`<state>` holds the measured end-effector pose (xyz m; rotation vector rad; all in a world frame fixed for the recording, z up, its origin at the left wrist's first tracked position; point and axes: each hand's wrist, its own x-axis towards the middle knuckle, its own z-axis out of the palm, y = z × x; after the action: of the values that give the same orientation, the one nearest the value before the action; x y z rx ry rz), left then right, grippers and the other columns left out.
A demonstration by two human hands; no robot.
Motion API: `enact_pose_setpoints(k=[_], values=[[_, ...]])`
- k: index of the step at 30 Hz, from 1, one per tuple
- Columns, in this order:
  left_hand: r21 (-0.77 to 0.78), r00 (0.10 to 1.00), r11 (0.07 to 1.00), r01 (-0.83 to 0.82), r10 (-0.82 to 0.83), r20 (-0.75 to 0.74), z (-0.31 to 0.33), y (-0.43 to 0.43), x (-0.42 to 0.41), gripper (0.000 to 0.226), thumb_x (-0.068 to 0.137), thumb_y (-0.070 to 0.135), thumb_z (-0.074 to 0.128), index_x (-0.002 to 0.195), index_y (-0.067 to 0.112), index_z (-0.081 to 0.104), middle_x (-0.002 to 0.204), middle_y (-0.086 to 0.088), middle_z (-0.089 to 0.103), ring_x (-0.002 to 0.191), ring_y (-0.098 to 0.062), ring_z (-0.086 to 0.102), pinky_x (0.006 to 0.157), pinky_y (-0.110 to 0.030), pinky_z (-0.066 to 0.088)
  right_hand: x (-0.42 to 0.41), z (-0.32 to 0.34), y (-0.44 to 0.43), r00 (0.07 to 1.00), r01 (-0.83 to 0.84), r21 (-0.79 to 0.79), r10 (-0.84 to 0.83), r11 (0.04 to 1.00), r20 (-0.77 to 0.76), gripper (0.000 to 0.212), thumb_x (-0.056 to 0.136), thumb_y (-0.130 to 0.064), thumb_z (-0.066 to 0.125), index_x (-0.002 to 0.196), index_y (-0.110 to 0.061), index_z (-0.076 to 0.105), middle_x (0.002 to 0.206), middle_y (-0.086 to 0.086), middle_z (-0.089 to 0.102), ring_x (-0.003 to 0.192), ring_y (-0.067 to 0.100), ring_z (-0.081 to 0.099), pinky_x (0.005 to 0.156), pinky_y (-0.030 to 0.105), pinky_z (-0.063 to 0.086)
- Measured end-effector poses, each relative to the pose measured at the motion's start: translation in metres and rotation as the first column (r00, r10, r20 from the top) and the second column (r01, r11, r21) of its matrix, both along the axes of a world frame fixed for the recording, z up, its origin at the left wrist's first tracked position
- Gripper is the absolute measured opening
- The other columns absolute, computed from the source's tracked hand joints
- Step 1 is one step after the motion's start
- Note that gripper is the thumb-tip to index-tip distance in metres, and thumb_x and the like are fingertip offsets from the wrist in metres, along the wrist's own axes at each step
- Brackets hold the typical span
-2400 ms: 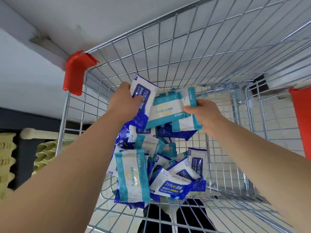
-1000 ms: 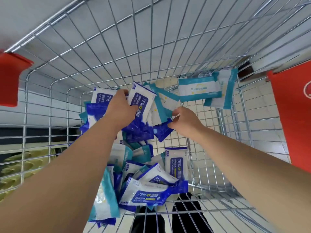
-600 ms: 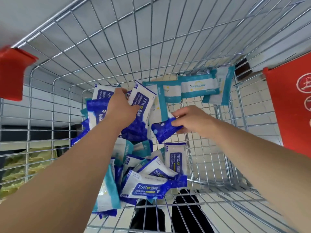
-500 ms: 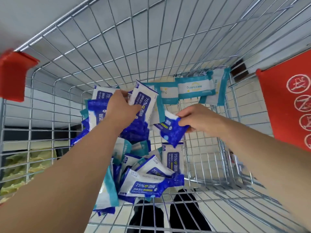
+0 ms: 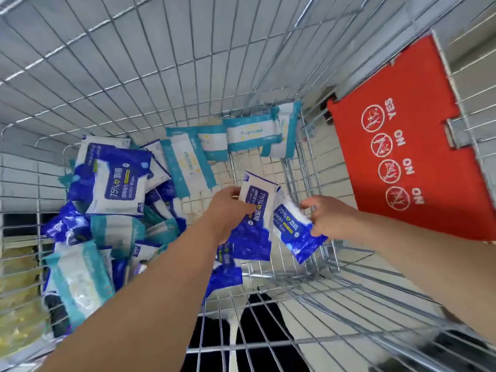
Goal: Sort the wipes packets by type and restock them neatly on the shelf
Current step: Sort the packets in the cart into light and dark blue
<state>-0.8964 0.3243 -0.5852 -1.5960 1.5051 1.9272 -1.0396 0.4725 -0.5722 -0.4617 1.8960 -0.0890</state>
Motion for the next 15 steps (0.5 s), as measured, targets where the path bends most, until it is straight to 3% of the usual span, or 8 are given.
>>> enact_pose_setpoints(k=[3,6,8,9,10,12,13,15], values=[[0.020,0.999,1.000,-0.019,0.018,0.046,-0.020,0.019,-0.003,0.039,0.082,-0.005,0.067,0.118,0.007,0.056,0.095,-0.005,0.065,0.080,-0.022,0.063,0.072,-0.038,0.056,0.003,-0.011,0.008,1.000,-0.018,-0.013,0.018,1.000,0.006,0.071,0.078,0.013,0.055,0.141,-0.015,0.039,0.100,0.010,0.059,0.065,0.017,0.056,0.050,0.024,0.047],[0.011,0.995,1.000,0.028,-0.029,0.100,-0.032,0.025,0.000,0.039,0.081,0.002,0.072,0.116,0.008,0.058,0.098,-0.005,0.069,0.079,-0.020,0.065,0.067,-0.034,0.056,0.005,-0.018,0.008,0.990,-0.139,-0.005,0.139,0.990,-0.016,0.052,0.084,0.007,0.052,0.133,-0.007,0.045,0.107,0.012,0.058,0.066,0.015,0.053,0.043,0.016,0.038],[0.000,0.985,0.994,0.111,-0.110,0.135,-0.033,0.025,0.001,0.038,0.079,0.007,0.075,0.113,0.008,0.059,0.101,-0.007,0.069,0.080,-0.020,0.066,0.067,-0.033,0.056,0.007,-0.020,0.007,0.977,-0.211,0.043,0.212,0.976,-0.007,0.027,0.086,0.001,0.053,0.112,-0.002,0.056,0.099,0.014,0.061,0.069,0.021,0.057,0.046,0.020,0.037],[-0.014,0.976,0.987,0.160,-0.156,0.153,-0.033,0.026,0.002,0.037,0.078,0.009,0.077,0.110,0.007,0.059,0.098,-0.007,0.068,0.076,-0.019,0.064,0.064,-0.030,0.056,0.009,-0.020,0.007,0.972,-0.232,0.072,0.233,0.970,-0.010,0.010,0.086,-0.001,0.053,0.095,-0.002,0.058,0.085,0.012,0.060,0.062,0.019,0.054,0.044,0.019,0.034],[-0.034,0.962,0.975,0.220,-0.211,0.174,-0.031,0.027,0.002,0.036,0.077,0.012,0.079,0.106,0.007,0.058,0.091,-0.005,0.065,0.069,-0.017,0.060,0.056,-0.024,0.052,0.009,-0.021,0.007,0.971,-0.236,0.087,0.238,0.968,-0.012,0.009,0.087,-0.003,0.053,0.078,-0.003,0.055,0.070,0.009,0.054,0.054,0.016,0.049,0.041,0.018,0.030],[-0.087,0.923,0.935,0.345,-0.320,0.215,-0.028,0.030,0.001,0.033,0.076,0.018,0.080,0.097,0.006,0.058,0.081,-0.005,0.057,0.059,-0.015,0.050,0.044,-0.018,0.042,0.010,-0.021,0.007,0.978,-0.208,0.102,0.209,0.973,0.001,0.031,0.089,-0.007,0.055,0.060,-0.008,0.043,0.056,0.003,0.043,0.046,0.012,0.040,0.038,0.019,0.027],[-0.113,0.902,0.911,0.395,-0.362,0.235,-0.027,0.031,0.001,0.032,0.076,0.022,0.080,0.093,0.005,0.059,0.078,-0.006,0.056,0.059,-0.016,0.049,0.045,-0.018,0.042,0.009,-0.019,0.007,0.983,-0.182,0.089,0.184,0.979,-0.015,0.036,0.089,-0.009,0.057,0.057,-0.011,0.040,0.054,0.002,0.041,0.046,0.011,0.039,0.039,0.020,0.027],[-0.165,0.858,0.858,0.486,-0.433,0.276,-0.024,0.029,-0.001,0.036,0.079,0.030,0.077,0.095,0.000,0.065,0.087,-0.011,0.062,0.075,-0.022,0.059,0.067,-0.025,0.051,0.005,-0.016,0.004,0.987,-0.147,0.051,0.150,0.988,-0.065,0.037,0.088,-0.014,0.058,0.057,-0.012,0.039,0.056,0.001,0.041,0.048,0.012,0.039,0.042,0.022,0.027]])
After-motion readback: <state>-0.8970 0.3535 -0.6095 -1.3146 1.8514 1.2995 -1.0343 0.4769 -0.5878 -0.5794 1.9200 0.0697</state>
